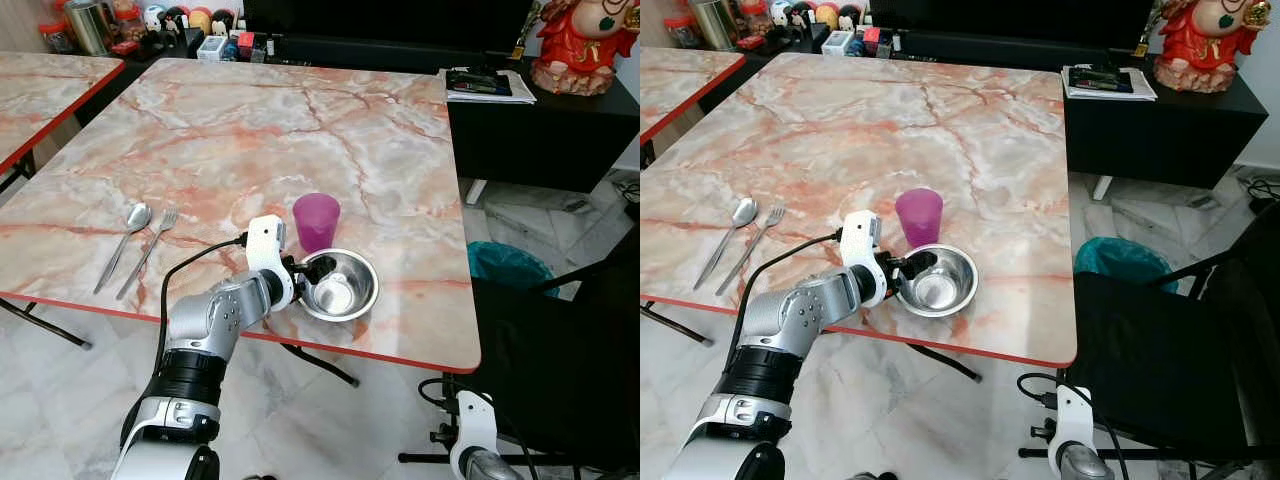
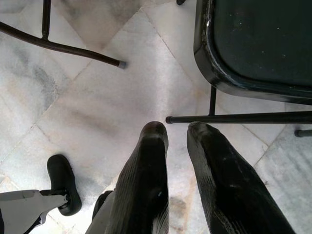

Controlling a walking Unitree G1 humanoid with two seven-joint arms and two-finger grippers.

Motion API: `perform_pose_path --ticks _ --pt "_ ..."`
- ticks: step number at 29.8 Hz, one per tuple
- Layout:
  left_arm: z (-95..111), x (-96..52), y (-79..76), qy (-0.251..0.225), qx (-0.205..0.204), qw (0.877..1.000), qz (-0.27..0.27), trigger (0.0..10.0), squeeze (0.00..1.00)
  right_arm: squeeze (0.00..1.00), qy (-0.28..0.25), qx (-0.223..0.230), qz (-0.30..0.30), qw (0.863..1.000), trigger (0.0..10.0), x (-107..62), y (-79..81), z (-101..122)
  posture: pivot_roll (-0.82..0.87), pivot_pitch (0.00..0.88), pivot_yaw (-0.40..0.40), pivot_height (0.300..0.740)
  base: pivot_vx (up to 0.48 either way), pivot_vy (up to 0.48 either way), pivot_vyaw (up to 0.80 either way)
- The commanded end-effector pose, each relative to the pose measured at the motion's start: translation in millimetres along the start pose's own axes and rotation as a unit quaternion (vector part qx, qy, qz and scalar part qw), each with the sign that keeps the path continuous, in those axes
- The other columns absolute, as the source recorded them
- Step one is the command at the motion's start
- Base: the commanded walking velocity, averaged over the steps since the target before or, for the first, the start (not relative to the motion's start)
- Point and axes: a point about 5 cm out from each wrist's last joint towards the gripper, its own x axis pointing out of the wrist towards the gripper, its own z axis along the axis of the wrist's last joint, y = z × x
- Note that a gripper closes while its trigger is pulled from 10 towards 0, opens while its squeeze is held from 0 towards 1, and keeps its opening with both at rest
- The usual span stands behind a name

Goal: Setting the table

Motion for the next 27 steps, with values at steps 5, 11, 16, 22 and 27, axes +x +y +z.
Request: perform_pose_path --ticks 5,11,16,22,27 --pt "1.1 1.4 -0.6 0.003 0.007 1.000 0.006 10.0 0.00 0.00 0.008 0.004 -0.001 1.000 10.0 -0.3 0.6 -3.3 0.01 0.109 -0.002 0.736 0.000 0.000 0.00" --pt "-0.8 2.7 -1.6 0.008 0.006 1.000 0.006 9.8 0.00 0.00 0.008 0.005 -0.001 1.000 10.0 -0.3 0.5 -3.4 0.01 0.108 -0.002 0.736 0.000 0.000 0.00" --pt "-3.4 3.0 -0.4 0.018 0.007 1.000 0.010 8.8 0.00 0.00 0.008 0.004 -0.001 1.000 10.0 -0.3 0.6 -3.4 0.01 0.109 -0.001 0.736 0.000 0.000 0.00" --pt "-3.5 3.0 0.2 0.018 0.008 1.000 0.013 3.3 0.00 0.00 0.008 0.004 -0.001 1.000 10.0 -0.3 0.7 -3.4 0.01 0.108 -0.001 0.736 0.000 0.000 0.00" --pt "-3.9 3.6 0.7 0.019 0.009 1.000 0.017 1.1 0.00 0.00 0.008 0.004 -0.001 1.000 10.0 -0.2 0.8 -3.3 0.01 0.108 0.000 0.736 0.000 0.000 0.00"
